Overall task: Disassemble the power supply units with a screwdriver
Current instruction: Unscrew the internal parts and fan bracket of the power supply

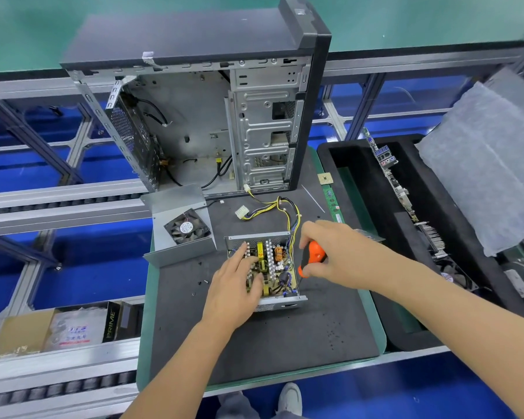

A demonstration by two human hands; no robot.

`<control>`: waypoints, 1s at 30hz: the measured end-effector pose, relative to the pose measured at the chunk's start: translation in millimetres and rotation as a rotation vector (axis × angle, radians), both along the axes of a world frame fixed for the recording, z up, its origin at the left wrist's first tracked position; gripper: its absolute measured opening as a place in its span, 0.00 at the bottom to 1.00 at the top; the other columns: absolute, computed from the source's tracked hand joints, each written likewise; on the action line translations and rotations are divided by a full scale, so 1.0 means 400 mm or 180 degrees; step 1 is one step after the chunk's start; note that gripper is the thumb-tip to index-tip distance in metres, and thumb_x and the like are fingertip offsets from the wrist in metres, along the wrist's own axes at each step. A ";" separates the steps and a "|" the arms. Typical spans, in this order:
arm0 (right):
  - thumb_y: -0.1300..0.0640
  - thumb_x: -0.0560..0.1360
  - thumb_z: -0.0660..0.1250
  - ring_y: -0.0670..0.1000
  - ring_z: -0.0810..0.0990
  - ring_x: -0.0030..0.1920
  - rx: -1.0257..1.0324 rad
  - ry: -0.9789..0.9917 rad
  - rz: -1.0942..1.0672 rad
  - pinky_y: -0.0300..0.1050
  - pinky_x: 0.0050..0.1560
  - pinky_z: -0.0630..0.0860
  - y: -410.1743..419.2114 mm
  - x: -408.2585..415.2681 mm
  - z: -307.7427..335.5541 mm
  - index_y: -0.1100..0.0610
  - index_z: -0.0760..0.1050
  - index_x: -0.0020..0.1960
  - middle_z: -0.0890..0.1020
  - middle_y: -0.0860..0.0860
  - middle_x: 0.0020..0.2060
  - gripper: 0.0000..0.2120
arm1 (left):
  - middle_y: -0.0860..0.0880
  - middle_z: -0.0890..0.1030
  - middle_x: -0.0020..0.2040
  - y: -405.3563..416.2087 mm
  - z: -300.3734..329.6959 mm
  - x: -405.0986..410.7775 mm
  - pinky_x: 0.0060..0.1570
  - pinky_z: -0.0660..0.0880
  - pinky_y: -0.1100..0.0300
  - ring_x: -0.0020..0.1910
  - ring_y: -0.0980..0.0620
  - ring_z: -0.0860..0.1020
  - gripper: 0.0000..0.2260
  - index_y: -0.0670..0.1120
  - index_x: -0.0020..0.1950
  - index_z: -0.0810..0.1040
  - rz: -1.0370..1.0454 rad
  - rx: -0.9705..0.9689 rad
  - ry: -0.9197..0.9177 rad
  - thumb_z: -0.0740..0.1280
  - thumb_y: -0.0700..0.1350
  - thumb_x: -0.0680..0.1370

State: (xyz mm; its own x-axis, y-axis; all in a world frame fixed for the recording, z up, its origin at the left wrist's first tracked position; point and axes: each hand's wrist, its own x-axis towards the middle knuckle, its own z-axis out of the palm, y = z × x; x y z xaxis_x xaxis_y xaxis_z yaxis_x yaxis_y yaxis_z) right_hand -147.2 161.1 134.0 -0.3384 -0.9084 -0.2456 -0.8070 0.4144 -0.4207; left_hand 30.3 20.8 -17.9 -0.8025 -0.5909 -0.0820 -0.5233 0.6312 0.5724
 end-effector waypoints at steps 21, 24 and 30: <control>0.46 0.82 0.56 0.56 0.74 0.41 0.0731 0.1520 0.0325 0.48 0.40 0.74 0.012 0.004 0.015 0.49 0.61 0.61 0.73 0.51 0.41 0.11 | 0.56 0.59 0.80 -0.003 -0.008 -0.003 0.71 0.61 0.51 0.75 0.53 0.62 0.19 0.53 0.72 0.72 -0.0035 -0.0023 0.0058 0.61 0.55 0.82; 0.42 0.79 0.60 0.54 0.73 0.48 0.0732 0.0774 0.0136 0.45 0.43 0.67 0.018 0.000 0.019 0.50 0.64 0.61 0.73 0.50 0.47 0.17 | 0.55 0.61 0.79 -0.003 -0.008 -0.006 0.70 0.62 0.50 0.74 0.52 0.62 0.18 0.53 0.70 0.73 -0.0037 -0.0019 0.0143 0.62 0.55 0.81; 0.47 0.82 0.52 0.56 0.74 0.40 0.0774 0.1682 0.0296 0.49 0.35 0.73 0.027 -0.011 0.008 0.51 0.66 0.64 0.76 0.52 0.49 0.14 | 0.53 0.71 0.57 0.004 0.011 0.002 0.59 0.66 0.50 0.58 0.49 0.66 0.18 0.51 0.57 0.79 -0.0115 -0.0498 0.0273 0.57 0.61 0.79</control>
State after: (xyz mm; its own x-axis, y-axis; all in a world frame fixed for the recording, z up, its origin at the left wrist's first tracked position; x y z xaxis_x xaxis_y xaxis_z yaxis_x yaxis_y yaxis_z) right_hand -151.5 172.0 137.1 -0.3931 -0.8788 -0.2704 -0.9190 0.3659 0.1467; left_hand 31.3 22.3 -13.5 -0.8236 -0.5617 0.0782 -0.4522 0.7337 0.5072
